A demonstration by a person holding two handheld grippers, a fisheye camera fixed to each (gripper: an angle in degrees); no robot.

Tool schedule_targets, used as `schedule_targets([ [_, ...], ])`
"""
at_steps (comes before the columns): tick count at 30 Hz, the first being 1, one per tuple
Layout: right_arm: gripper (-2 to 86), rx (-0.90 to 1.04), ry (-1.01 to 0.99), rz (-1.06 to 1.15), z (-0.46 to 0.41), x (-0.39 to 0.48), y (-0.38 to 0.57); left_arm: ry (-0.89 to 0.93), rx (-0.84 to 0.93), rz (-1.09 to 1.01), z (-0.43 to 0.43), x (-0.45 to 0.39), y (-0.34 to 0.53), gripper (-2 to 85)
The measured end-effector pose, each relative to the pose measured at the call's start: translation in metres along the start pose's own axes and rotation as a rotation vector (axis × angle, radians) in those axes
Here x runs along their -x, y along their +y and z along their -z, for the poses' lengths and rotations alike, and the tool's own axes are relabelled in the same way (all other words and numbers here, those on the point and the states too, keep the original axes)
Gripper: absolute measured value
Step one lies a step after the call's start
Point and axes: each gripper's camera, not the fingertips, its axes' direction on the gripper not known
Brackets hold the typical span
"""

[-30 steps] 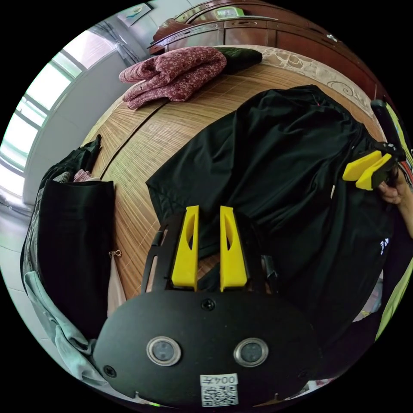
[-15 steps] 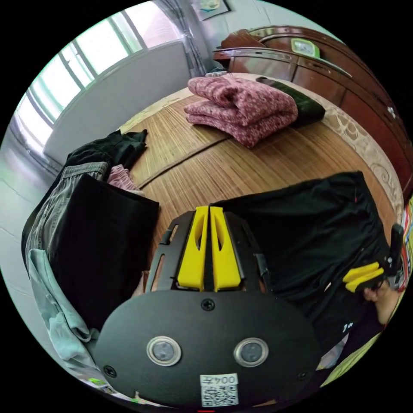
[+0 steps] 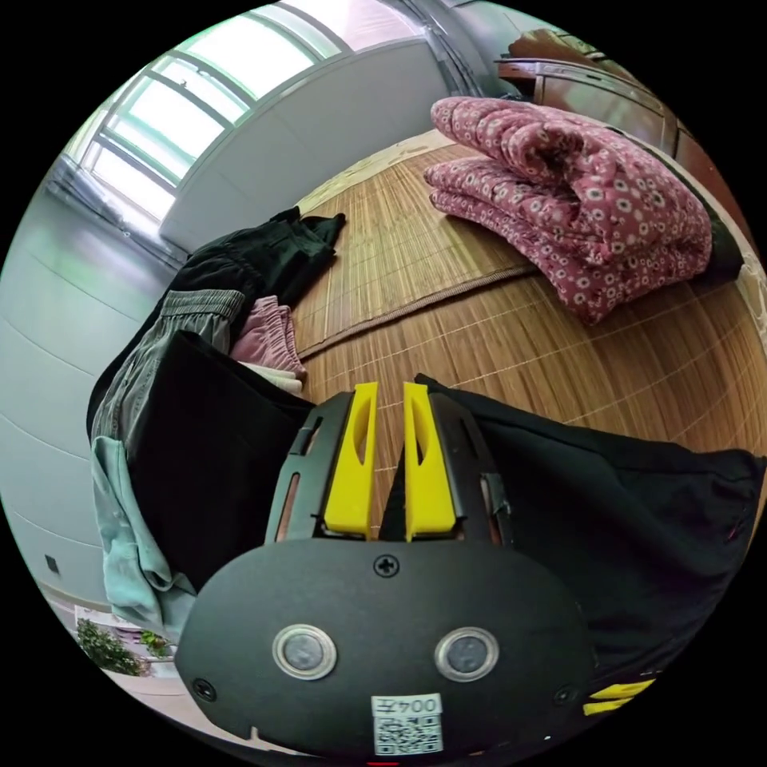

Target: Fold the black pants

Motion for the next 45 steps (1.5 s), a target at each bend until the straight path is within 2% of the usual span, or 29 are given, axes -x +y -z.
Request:
schedule_targets([
  [3,5.9,-0.008,-0.004,0.009,0.009,0.003,-0.003,0.069,-0.076,0.011,0.018,0.011,0.022,1.2],
  [5,6.9,-0.031,-0.002,0.021,0.016,0.005,-0.004,0.155,-0.116,-0.017,0.036,0.019,0.062,0.8],
  [8,8.8,-0.107,0.009,0.071,0.033,0.015,-0.004,0.183,-0.154,-0.046,0.053,0.027,0.126,0.5],
  [11,11.0,-0.175,0.040,0.109,0.048,0.025,-0.003,0.158,-0.189,-0.055,0.045,0.031,0.177,0.4],
  [14,11.3,-0.266,0.090,0.146,0.065,0.034,0.001,0.234,-0.205,-0.026,0.023,0.040,0.206,0.5],
  [20,8.4,-0.295,0.181,0.137,0.125,0.047,-0.004,0.386,-0.082,-0.032,-0.004,0.062,0.198,0.5],
  [24,6.2,-0.416,0.355,0.010,0.221,0.024,-0.018,0.417,-0.079,-0.020,-0.010,0.073,0.198,0.5],
  [28,6.4,-0.349,0.318,-0.194,0.301,-0.053,-0.049,0.375,-0.086,-0.041,-0.008,0.074,0.200,0.5],
  [34,6.5,-0.325,0.157,-0.357,0.361,-0.134,-0.079,0.427,-0.079,-0.018,-0.013,0.093,0.201,0.4],
  [42,6.4,-0.267,0.014,-0.395,0.381,-0.164,-0.091,0.437,-0.080,-0.014,-0.014,0.106,0.206,0.4],
  [45,6.5,-0.289,0.071,-0.404,0.397,-0.160,-0.090,0.427,-0.081,-0.018,-0.014,0.108,0.209,0.4],
])
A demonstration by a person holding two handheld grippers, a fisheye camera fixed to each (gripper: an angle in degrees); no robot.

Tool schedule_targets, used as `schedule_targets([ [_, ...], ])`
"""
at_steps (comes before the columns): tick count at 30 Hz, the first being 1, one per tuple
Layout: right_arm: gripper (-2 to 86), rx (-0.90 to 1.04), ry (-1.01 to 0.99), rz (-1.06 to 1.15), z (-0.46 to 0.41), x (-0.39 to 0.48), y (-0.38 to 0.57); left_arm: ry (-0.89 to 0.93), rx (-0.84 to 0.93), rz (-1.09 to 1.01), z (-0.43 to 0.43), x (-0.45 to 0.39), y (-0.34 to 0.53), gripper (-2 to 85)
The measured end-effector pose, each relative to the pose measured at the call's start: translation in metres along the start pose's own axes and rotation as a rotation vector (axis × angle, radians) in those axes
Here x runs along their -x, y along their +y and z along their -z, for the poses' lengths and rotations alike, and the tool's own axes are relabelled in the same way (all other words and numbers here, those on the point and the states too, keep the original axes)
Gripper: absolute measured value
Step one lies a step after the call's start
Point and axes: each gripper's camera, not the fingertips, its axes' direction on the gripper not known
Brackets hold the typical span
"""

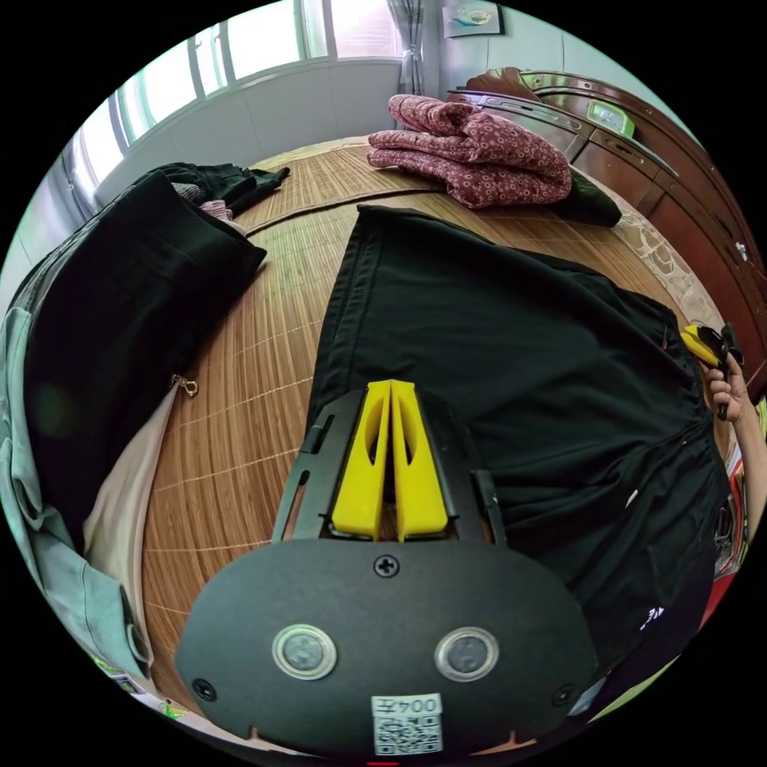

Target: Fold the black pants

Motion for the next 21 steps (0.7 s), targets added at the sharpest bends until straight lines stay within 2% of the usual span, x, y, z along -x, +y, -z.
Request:
schedule_targets([
  [6,6.0,0.093,0.000,0.060,0.010,0.014,-0.010,0.013,0.000,0.007,0.003,0.008,0.007,0.5],
  [10,5.7,0.191,-0.133,0.126,0.016,0.024,-0.014,0.020,0.000,0.010,0.005,0.013,0.012,0.7],
  [18,7.1,0.138,-0.092,0.089,0.025,0.034,-0.021,0.023,0.001,0.011,0.007,0.018,0.025,0.6],
  [21,4.7,0.099,-0.115,0.056,0.033,0.038,-0.021,0.022,0.001,0.011,0.008,0.019,0.031,0.5],
])
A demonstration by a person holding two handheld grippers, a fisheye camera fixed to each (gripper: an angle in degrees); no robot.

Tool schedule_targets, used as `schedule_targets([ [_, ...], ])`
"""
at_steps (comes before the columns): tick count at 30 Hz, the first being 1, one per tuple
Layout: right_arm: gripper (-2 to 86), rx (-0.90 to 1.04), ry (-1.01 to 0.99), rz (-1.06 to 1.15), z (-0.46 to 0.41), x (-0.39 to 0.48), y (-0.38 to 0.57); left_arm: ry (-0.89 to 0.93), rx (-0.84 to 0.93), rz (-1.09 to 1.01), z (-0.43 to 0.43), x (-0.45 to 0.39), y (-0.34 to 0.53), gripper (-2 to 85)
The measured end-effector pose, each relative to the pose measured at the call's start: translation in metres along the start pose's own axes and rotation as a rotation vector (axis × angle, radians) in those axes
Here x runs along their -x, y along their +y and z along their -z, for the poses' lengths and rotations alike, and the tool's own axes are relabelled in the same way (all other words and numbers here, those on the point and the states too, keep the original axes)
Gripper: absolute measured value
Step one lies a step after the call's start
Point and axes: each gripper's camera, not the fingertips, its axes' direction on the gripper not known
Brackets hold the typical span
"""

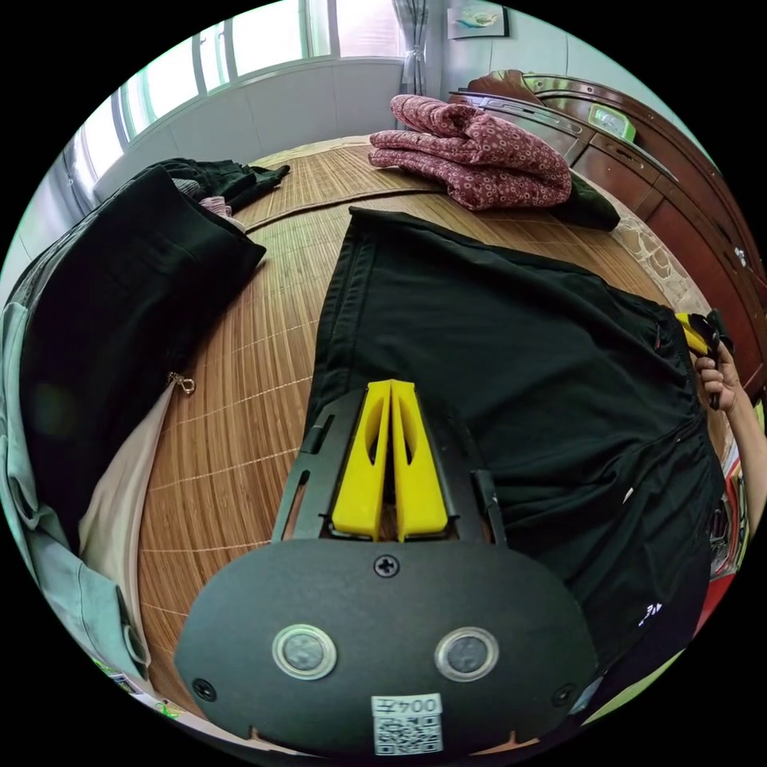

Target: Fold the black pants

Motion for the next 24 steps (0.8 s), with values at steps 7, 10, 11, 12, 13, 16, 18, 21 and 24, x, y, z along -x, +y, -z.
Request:
schedule_targets([
  [7,3.3,-0.234,0.143,0.065,0.052,0.032,0.019,0.013,-0.001,0.006,0.001,0.005,0.017,0.5],
  [10,3.7,-0.270,0.116,-0.030,0.059,0.015,0.022,0.011,-0.001,0.005,0.001,0.006,0.025,0.5],
  [11,3.8,-0.272,0.114,-0.051,0.059,0.012,0.023,0.007,-0.001,0.003,0.001,0.006,0.028,0.5],
  [12,4.1,-0.269,0.120,-0.097,0.058,0.006,0.025,0.005,-0.001,0.002,0.001,0.005,0.030,0.5],
  [13,4.5,-0.280,0.077,-0.114,0.060,0.001,0.028,-0.001,-0.001,-0.001,0.001,0.005,0.033,0.5],
  [16,8.1,-0.277,0.011,-0.148,0.073,0.003,0.038,-0.008,-0.001,-0.005,0.000,0.005,0.042,0.5],
  [18,9.7,-0.266,-0.005,-0.152,0.089,0.008,0.051,-0.002,-0.001,-0.002,0.000,0.007,0.048,0.5],
  [21,10.6,-0.264,-0.031,-0.087,0.124,0.028,0.093,0.001,-0.001,-0.004,0.001,0.009,0.055,0.6],
  [24,10.6,-0.183,0.017,-0.019,0.137,0.062,0.156,0.008,0.035,-0.038,0.007,0.010,0.056,1.0],
])
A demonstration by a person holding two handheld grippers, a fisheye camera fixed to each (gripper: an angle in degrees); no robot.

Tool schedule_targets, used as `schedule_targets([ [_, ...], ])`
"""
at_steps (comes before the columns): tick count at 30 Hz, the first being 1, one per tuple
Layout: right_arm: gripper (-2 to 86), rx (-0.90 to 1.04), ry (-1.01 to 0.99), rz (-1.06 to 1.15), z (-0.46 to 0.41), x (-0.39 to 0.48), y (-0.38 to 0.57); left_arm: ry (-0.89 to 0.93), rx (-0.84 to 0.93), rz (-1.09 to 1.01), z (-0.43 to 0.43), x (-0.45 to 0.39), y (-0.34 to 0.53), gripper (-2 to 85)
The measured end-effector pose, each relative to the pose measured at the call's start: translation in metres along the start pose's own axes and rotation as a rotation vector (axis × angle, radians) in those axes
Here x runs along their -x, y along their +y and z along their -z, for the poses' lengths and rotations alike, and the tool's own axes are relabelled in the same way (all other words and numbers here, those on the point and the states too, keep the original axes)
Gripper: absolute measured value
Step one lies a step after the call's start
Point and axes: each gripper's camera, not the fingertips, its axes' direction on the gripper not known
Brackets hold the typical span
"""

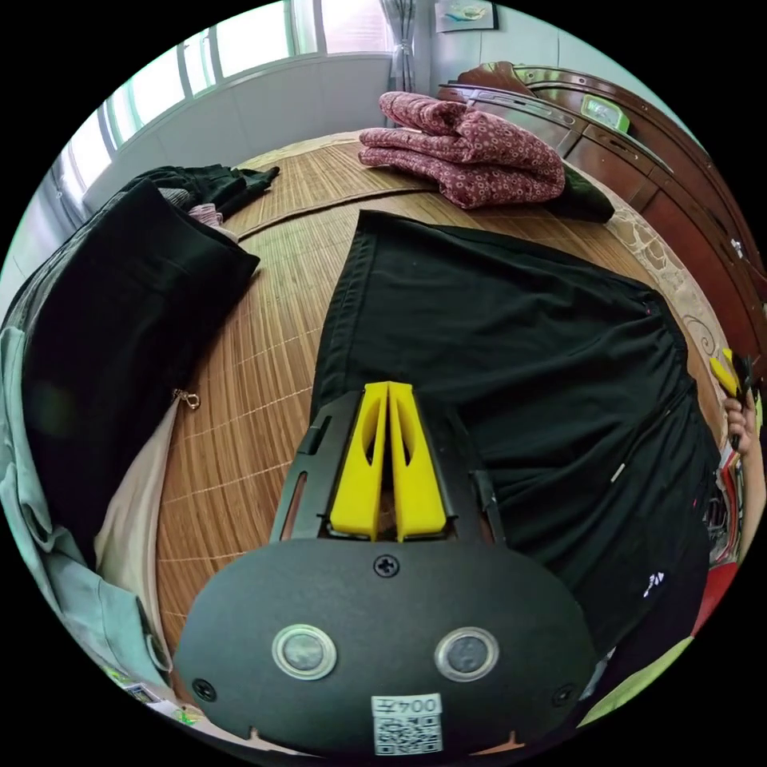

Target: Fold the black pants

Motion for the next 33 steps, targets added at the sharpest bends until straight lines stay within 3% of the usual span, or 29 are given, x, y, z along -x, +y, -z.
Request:
schedule_targets([
  [3,11.6,0.088,0.123,0.048,0.009,0.031,0.065,-0.002,-0.056,-0.003,0.036,0.003,0.018,1.7],
  [6,12.8,0.060,0.160,0.033,0.021,0.045,0.120,0.069,-0.108,0.059,0.081,0.020,0.063,2.2],
  [11,16.2,-0.003,0.132,-0.040,0.029,0.042,0.178,0.242,-0.128,0.189,0.132,0.049,0.212,3.1],
  [20,16.6,0.022,0.132,-0.045,0.023,0.066,0.223,0.215,-0.140,0.140,0.155,0.014,0.417,7.7],
  [24,16.4,0.022,0.124,-0.079,0.017,0.073,0.246,0.135,-0.176,0.087,0.153,-0.006,0.440,9.8],
  [33,17.1,-0.030,0.211,-0.153,0.006,0.074,0.265,0.014,-0.173,-0.268,0.129,-0.062,0.459,12.8],
])
